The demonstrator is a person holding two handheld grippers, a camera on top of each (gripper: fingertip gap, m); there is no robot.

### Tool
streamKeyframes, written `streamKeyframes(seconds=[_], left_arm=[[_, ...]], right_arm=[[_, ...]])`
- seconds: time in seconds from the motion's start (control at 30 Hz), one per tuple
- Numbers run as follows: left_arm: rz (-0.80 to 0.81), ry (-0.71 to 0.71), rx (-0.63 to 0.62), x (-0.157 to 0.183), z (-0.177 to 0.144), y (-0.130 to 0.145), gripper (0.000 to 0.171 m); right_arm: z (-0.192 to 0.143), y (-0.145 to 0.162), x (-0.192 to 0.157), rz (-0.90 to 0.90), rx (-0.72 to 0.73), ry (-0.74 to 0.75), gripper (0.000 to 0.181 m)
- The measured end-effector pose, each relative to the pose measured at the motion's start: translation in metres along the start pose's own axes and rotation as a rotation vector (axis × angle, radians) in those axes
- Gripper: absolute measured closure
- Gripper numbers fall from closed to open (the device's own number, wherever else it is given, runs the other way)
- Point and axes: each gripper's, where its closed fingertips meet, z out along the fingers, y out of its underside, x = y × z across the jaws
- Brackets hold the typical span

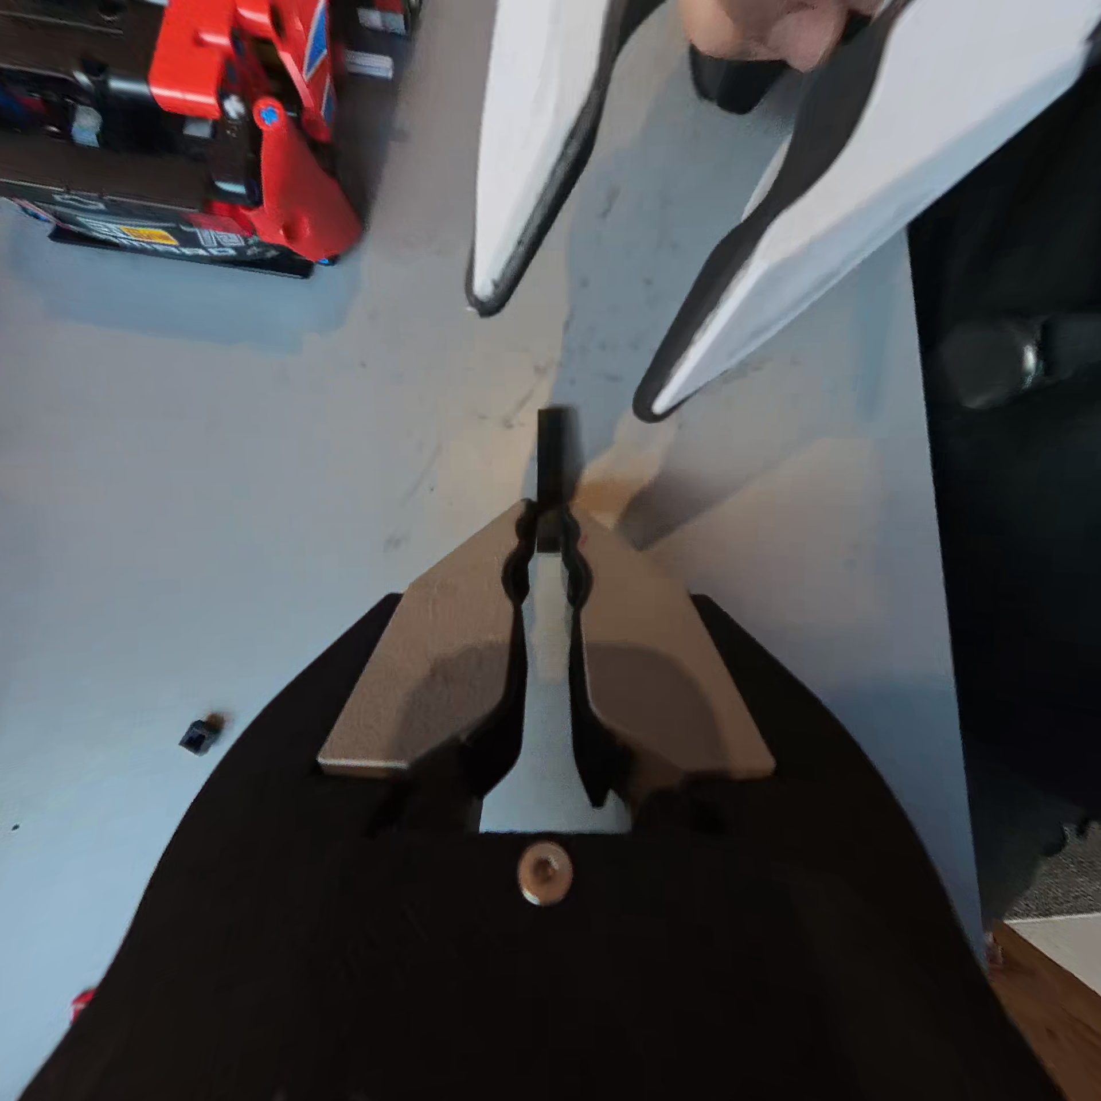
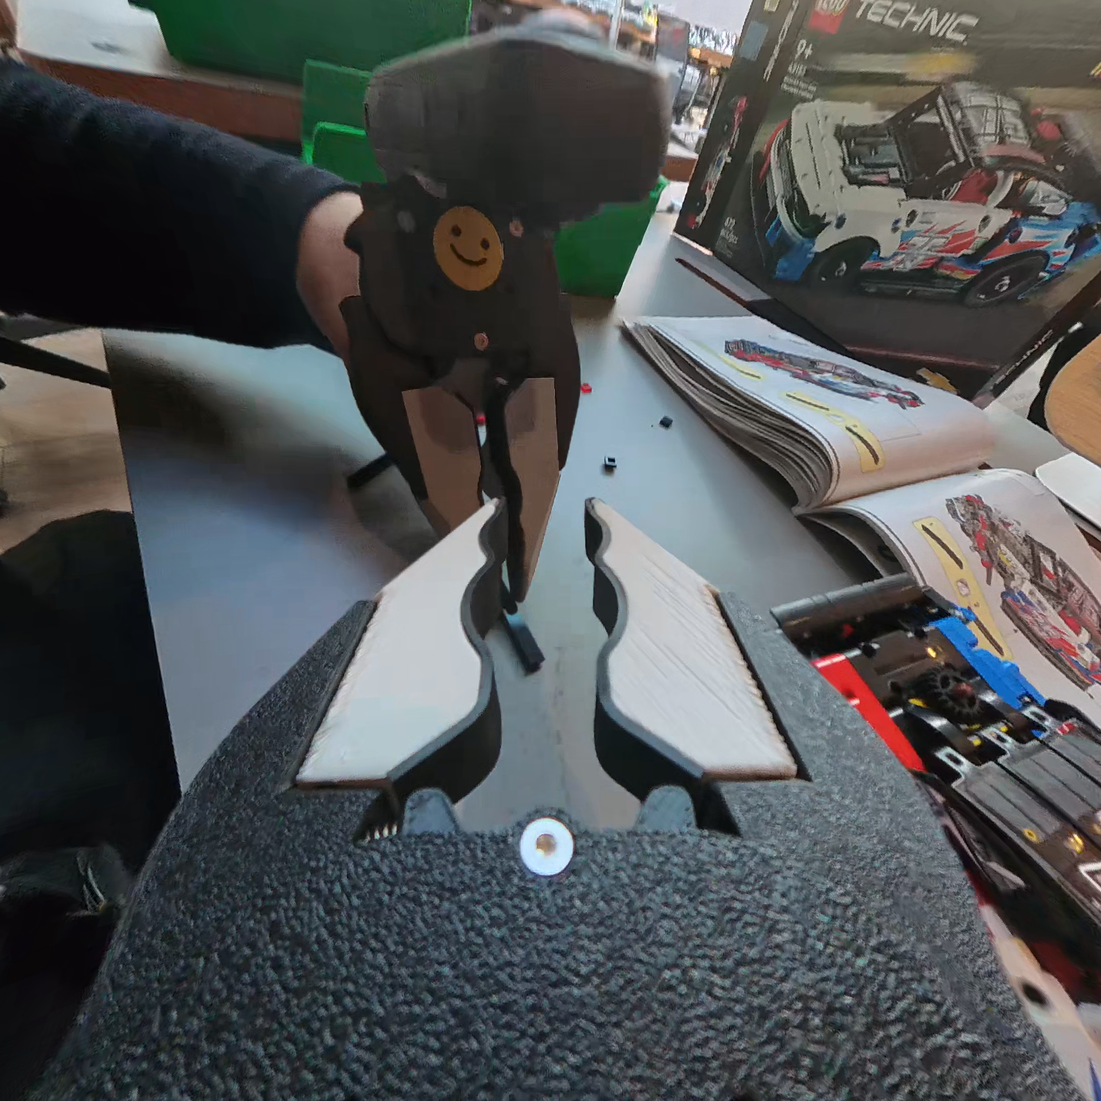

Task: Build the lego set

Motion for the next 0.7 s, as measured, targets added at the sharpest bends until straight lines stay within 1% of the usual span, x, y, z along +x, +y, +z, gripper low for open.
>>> streamKeyframes(seconds=[0.07, 0.1, 0.13, 0.2, 0.23, 0.27, 0.3, 0.33, 0.37, 0.43, 0.53, 0.63, 0.7], left_arm=[[-0.037, -0.012, -0.030, -0.006, -0.006, 0.004, 0.167], [-0.073, -0.028, -0.019, -0.012, -0.015, 0.005, 0.164], [-0.112, -0.054, 0.001, -0.020, -0.029, 0.006, 0.160], [-0.170, -0.169, 0.030, -0.043, -0.065, 0.018, 0.159], [-0.199, -0.244, 0.042, -0.055, -0.085, 0.027, 0.160], [-0.221, -0.276, 0.066, -0.059, -0.101, 0.034, 0.166], [-0.230, -0.253, 0.114, -0.054, -0.111, 0.036, 0.169], [-0.240, -0.235, 0.154, -0.049, -0.119, 0.038, 0.167], [-0.260, -0.259, 0.157, -0.050, -0.125, 0.044, 0.166], [-0.297, -0.354, 0.120, -0.060, -0.135, 0.064, 0.161], [-0.349, -0.492, 0.136, -0.077, -0.148, 0.085, 0.157], [-0.448, -0.597, 0.214, -0.093, -0.155, 0.098, 0.159], [-0.481, -0.595, 0.266, -0.095, -0.151, 0.102, 0.157]], right_arm=[[-0.004, 0.012, 0.004, -0.014, -0.049, 0.020, 0.155], [-0.007, 0.015, 0.006, -0.019, -0.058, 0.032, 0.155], [-0.010, 0.017, 0.006, -0.015, -0.059, 0.037, 0.155], [-0.015, 0.020, 0.007, 0.004, -0.054, 0.040, 0.155], [-0.017, 0.022, 0.007, 0.010, -0.055, 0.044, 0.155], [-0.017, 0.025, 0.008, 0.017, -0.061, 0.045, 0.155], [-0.017, 0.029, 0.007, 0.025, -0.069, 0.044, 0.155], [-0.015, 0.031, 0.007, 0.033, -0.078, 0.041, 0.155], [-0.013, 0.031, 0.006, 0.035, -0.085, 0.035, 0.155], [-0.005, 0.026, 0.001, 0.039, -0.085, -0.001, 0.155], [0.011, 0.023, -0.007, 0.017, -0.121, -0.034, 0.155], [0.028, 0.027, -0.011, -0.005, -0.161, -0.047, 0.154], [0.036, 0.033, -0.010, 0.008, -0.204, -0.049, 0.153]])
